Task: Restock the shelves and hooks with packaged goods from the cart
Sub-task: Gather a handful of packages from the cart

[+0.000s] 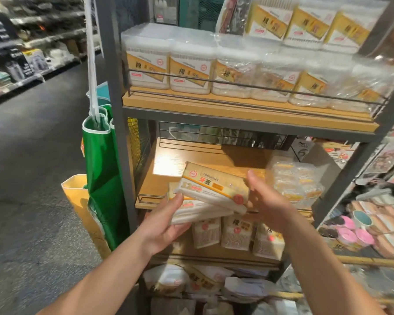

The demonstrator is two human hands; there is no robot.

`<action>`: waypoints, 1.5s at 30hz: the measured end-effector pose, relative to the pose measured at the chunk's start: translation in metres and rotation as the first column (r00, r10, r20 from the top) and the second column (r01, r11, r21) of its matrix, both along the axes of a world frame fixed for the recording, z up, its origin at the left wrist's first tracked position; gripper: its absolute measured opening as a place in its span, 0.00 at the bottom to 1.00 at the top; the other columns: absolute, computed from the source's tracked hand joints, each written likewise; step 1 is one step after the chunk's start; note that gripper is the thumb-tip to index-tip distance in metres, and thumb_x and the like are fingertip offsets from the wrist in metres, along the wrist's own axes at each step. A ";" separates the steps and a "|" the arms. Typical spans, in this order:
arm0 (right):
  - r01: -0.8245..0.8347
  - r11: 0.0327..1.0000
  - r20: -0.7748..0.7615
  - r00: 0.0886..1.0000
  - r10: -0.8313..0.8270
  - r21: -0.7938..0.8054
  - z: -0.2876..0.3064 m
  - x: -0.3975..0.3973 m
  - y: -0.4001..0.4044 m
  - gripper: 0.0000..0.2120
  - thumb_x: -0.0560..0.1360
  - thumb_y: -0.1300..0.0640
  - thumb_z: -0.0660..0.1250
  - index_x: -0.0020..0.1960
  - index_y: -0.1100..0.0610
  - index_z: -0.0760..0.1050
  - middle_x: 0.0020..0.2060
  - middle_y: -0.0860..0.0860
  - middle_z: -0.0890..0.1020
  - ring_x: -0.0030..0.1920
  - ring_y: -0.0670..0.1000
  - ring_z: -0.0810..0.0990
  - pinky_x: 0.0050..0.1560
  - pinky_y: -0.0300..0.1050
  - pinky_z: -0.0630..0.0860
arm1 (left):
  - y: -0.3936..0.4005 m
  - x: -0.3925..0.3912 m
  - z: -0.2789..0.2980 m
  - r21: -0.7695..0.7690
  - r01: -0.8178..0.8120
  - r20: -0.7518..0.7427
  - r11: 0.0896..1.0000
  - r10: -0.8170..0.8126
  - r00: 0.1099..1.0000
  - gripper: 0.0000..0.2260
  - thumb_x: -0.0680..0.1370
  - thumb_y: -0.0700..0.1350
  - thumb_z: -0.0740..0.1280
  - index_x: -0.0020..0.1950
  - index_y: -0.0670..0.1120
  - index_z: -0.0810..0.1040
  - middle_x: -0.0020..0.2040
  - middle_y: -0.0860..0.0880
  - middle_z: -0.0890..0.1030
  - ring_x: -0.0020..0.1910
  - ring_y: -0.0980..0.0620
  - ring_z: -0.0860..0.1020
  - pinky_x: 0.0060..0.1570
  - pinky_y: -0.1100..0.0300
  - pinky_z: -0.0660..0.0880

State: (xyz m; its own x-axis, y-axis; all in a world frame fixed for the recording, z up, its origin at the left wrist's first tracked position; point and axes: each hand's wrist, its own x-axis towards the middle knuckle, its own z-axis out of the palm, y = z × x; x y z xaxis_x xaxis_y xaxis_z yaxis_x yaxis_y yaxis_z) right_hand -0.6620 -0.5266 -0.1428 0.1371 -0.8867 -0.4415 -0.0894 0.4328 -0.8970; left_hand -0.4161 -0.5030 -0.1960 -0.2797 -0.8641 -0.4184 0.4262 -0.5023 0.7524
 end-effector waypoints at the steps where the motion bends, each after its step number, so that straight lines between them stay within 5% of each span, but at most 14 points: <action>1: -0.013 1.000 0.078 0.997 0.011 0.022 -0.006 0.001 0.002 0.39 0.59 0.28 0.66 0.66 0.44 0.69 0.58 0.47 0.82 0.58 0.51 0.80 0.62 0.62 0.71 | -0.003 0.000 -0.001 -0.005 0.006 -0.001 1.000 -0.006 1.000 0.24 0.75 0.53 0.66 0.71 0.51 0.72 0.61 0.45 0.82 0.51 0.52 0.83 0.43 0.62 0.80; 6: -0.046 0.998 0.266 0.964 0.030 0.053 -0.012 0.002 -0.004 0.48 0.63 0.35 0.76 0.76 0.45 0.58 0.66 0.50 0.77 0.62 0.55 0.79 0.58 0.60 0.77 | -0.018 -0.006 -0.001 -0.035 0.042 -0.011 0.999 -0.042 0.999 0.28 0.70 0.53 0.68 0.70 0.51 0.72 0.57 0.46 0.83 0.49 0.51 0.82 0.44 0.58 0.76; 10: -0.078 0.997 0.301 0.951 0.073 0.006 -0.003 0.009 -0.013 0.19 0.73 0.45 0.66 0.62 0.50 0.76 0.52 0.50 0.84 0.50 0.52 0.84 0.50 0.54 0.82 | -0.031 -0.010 0.017 -0.076 0.048 0.005 0.996 -0.048 0.999 0.27 0.69 0.53 0.66 0.68 0.49 0.72 0.54 0.43 0.83 0.50 0.47 0.83 0.36 0.57 0.82; 12: -0.018 1.000 0.284 0.959 0.022 -0.018 -0.002 0.010 -0.023 0.15 0.77 0.47 0.62 0.60 0.49 0.76 0.51 0.49 0.85 0.49 0.50 0.84 0.52 0.53 0.81 | -0.043 -0.006 0.028 -0.070 0.055 0.032 0.996 -0.053 0.998 0.29 0.69 0.60 0.63 0.66 0.49 0.74 0.57 0.41 0.83 0.55 0.43 0.82 0.38 0.54 0.83; 16: -0.051 0.995 0.273 0.959 0.073 -0.086 -0.004 0.018 -0.045 0.25 0.71 0.49 0.64 0.66 0.55 0.72 0.54 0.55 0.84 0.50 0.53 0.84 0.56 0.55 0.79 | -0.068 0.004 0.046 -0.075 0.072 0.238 0.995 -0.052 0.970 0.32 0.69 0.71 0.58 0.64 0.52 0.76 0.59 0.45 0.83 0.56 0.45 0.82 0.49 0.49 0.81; 20: -0.016 0.995 0.284 0.958 0.044 -0.102 -0.012 0.028 -0.078 0.31 0.71 0.55 0.72 0.70 0.61 0.67 0.57 0.62 0.82 0.50 0.57 0.84 0.42 0.47 0.83 | -0.089 0.015 0.045 -0.127 0.073 0.393 0.989 -0.017 0.920 0.20 0.78 0.58 0.64 0.67 0.51 0.74 0.59 0.48 0.82 0.58 0.47 0.80 0.52 0.52 0.76; 23: -0.047 0.978 0.088 0.994 0.066 -0.203 -0.015 0.035 -0.091 0.19 0.75 0.61 0.70 0.63 0.60 0.68 0.51 0.58 0.82 0.46 0.52 0.85 0.44 0.43 0.82 | -0.100 0.017 0.039 -0.207 0.029 0.367 0.978 0.050 0.929 0.24 0.78 0.52 0.68 0.72 0.50 0.68 0.56 0.47 0.84 0.57 0.46 0.81 0.56 0.49 0.77; 26: -0.173 0.941 -0.155 0.979 0.132 -0.291 -0.018 0.041 -0.094 0.23 0.70 0.59 0.76 0.60 0.56 0.68 0.54 0.56 0.81 0.51 0.53 0.84 0.48 0.46 0.82 | -0.105 0.011 0.029 -0.304 -0.045 0.419 0.952 0.175 0.891 0.24 0.77 0.49 0.69 0.72 0.54 0.65 0.59 0.45 0.81 0.53 0.46 0.83 0.55 0.47 0.79; 29: -0.198 0.934 -0.170 0.973 0.153 -0.296 -0.029 0.042 -0.094 0.25 0.70 0.63 0.75 0.62 0.54 0.67 0.56 0.57 0.80 0.52 0.55 0.84 0.51 0.52 0.82 | -0.109 0.010 0.015 -0.355 -0.054 0.512 0.933 0.242 0.824 0.26 0.76 0.50 0.71 0.71 0.56 0.67 0.68 0.47 0.73 0.55 0.48 0.81 0.54 0.50 0.80; 33: -0.174 0.946 -0.110 0.983 0.149 -0.275 -0.050 0.033 -0.093 0.34 0.72 0.64 0.74 0.72 0.54 0.60 0.61 0.55 0.77 0.53 0.54 0.83 0.46 0.43 0.82 | -0.108 0.000 0.007 -0.402 0.097 0.648 0.910 0.208 0.732 0.29 0.76 0.52 0.71 0.75 0.55 0.65 0.65 0.53 0.68 0.59 0.51 0.75 0.43 0.66 0.75; 37: -0.250 0.936 -0.187 0.960 0.207 -0.250 -0.058 0.024 -0.095 0.52 0.61 0.54 0.79 0.77 0.53 0.52 0.68 0.53 0.70 0.63 0.53 0.77 0.56 0.40 0.78 | -0.111 0.017 0.003 -0.297 0.429 0.816 0.853 -0.006 0.577 0.41 0.70 0.49 0.78 0.77 0.56 0.59 0.71 0.51 0.67 0.64 0.51 0.72 0.62 0.56 0.74; 45: -0.517 0.844 -0.513 0.768 0.385 -0.141 -0.044 0.006 -0.088 0.47 0.68 0.54 0.79 0.76 0.43 0.53 0.60 0.41 0.70 0.60 0.44 0.71 0.56 0.34 0.67 | -0.103 0.026 0.001 -0.264 0.578 0.886 0.772 -0.042 0.462 0.39 0.71 0.48 0.77 0.76 0.54 0.59 0.65 0.53 0.71 0.61 0.53 0.74 0.62 0.59 0.73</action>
State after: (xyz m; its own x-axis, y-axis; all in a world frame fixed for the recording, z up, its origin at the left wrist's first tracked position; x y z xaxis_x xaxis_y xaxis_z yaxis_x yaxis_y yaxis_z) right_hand -0.6565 -0.6143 -0.1868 0.3968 -0.8606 -0.3192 -0.6321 -0.0040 -0.7749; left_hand -0.3899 -0.6062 -0.1954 -0.3468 -0.9207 -0.1790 -0.5995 0.0709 0.7972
